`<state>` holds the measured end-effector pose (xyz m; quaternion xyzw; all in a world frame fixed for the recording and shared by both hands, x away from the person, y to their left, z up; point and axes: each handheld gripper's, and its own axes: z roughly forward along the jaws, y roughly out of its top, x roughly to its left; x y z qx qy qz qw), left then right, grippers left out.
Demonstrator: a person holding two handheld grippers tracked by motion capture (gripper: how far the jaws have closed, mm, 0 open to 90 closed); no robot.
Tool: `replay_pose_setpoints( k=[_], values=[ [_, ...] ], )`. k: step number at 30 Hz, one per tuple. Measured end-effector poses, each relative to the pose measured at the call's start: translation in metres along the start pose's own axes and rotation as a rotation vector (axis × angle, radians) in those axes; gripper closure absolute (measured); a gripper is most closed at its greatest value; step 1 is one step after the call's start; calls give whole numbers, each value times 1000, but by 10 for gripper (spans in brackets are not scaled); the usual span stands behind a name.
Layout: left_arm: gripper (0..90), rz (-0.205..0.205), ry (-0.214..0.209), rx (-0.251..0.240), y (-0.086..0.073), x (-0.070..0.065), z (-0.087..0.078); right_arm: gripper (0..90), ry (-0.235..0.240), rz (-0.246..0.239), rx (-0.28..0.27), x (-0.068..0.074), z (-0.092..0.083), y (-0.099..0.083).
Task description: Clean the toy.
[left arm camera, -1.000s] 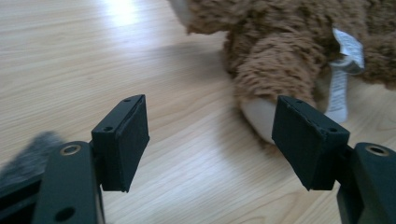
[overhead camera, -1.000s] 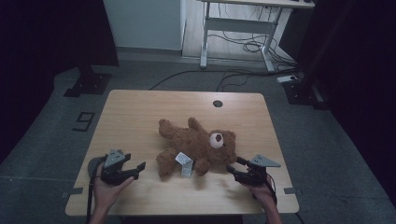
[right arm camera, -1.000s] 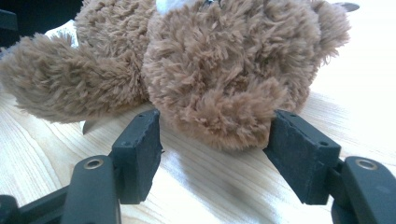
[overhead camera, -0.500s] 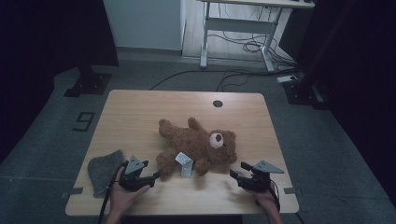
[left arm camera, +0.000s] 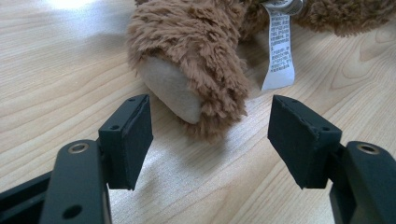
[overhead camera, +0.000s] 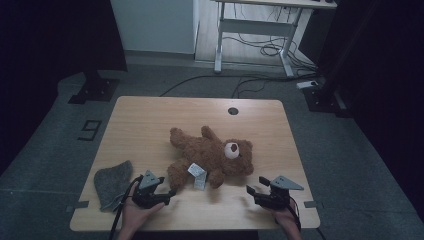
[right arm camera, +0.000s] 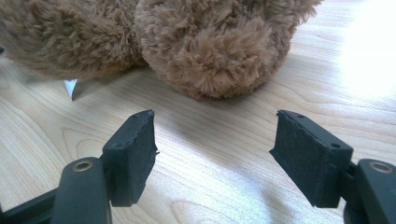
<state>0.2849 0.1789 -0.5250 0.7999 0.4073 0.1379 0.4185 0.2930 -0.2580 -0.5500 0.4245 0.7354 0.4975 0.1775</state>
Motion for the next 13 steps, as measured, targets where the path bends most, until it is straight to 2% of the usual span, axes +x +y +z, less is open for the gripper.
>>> replay_pose_setpoints(
  k=[13],
  values=[
    [298, -7, -7, 2, 1, 1, -2, 275, 2, -5, 6, -3, 0, 1]
  ],
)
